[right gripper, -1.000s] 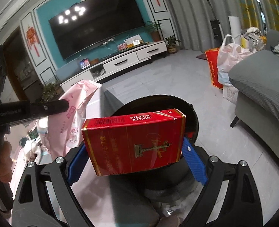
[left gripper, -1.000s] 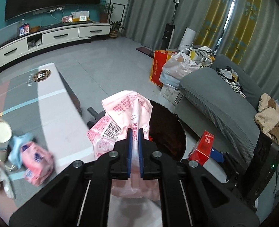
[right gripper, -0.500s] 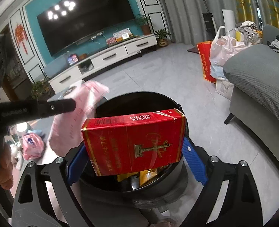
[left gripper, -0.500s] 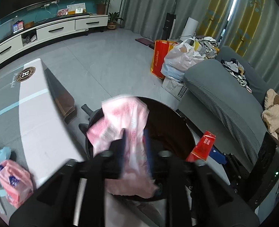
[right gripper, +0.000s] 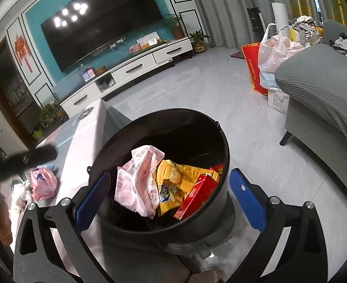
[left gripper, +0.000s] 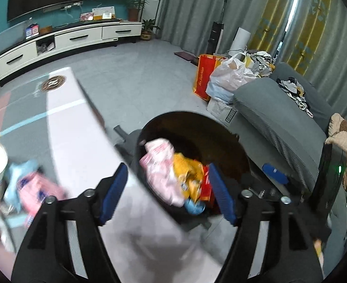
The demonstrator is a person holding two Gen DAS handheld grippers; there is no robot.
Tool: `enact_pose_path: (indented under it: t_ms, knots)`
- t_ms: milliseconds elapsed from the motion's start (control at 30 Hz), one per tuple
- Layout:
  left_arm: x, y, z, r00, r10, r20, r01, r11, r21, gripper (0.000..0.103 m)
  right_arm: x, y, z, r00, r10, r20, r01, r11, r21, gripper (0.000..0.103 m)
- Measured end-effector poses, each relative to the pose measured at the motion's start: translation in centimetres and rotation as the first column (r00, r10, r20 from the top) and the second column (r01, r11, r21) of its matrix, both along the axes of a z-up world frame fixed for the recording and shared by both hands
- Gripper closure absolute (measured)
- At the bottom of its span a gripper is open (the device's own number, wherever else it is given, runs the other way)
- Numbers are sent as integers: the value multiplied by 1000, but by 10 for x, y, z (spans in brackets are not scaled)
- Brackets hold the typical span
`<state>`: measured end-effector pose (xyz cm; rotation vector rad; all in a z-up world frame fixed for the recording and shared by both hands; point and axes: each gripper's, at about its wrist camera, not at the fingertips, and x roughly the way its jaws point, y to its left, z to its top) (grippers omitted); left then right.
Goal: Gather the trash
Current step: 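Move both tools back over the trash on the table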
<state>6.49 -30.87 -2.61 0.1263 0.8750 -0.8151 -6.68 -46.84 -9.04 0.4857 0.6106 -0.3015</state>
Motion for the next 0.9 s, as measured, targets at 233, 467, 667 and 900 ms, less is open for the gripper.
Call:
enact_pose_path:
  t_ms: [233, 467, 667, 900]
  knots:
    - [-34, 82, -14, 995, 91, -46, -89, 995, 33, 18, -19, 34, 11, 997, 72, -4, -72, 997, 24, 4]
    - [-53, 189, -23, 956, 282, -77, -276, 958, 80, 18, -14, 83, 26, 980, 198, -26, -197, 980, 17, 4]
    - [-60, 270, -13, 888, 454, -80, -451, 891, 52, 17, -1, 133, 39, 947, 318, -46, -319, 947, -24, 4]
    - [-72, 324, -10, 843, 526, -113, -533, 845, -38, 17, 15, 185, 48, 903, 423, -74, -428, 902, -57, 4]
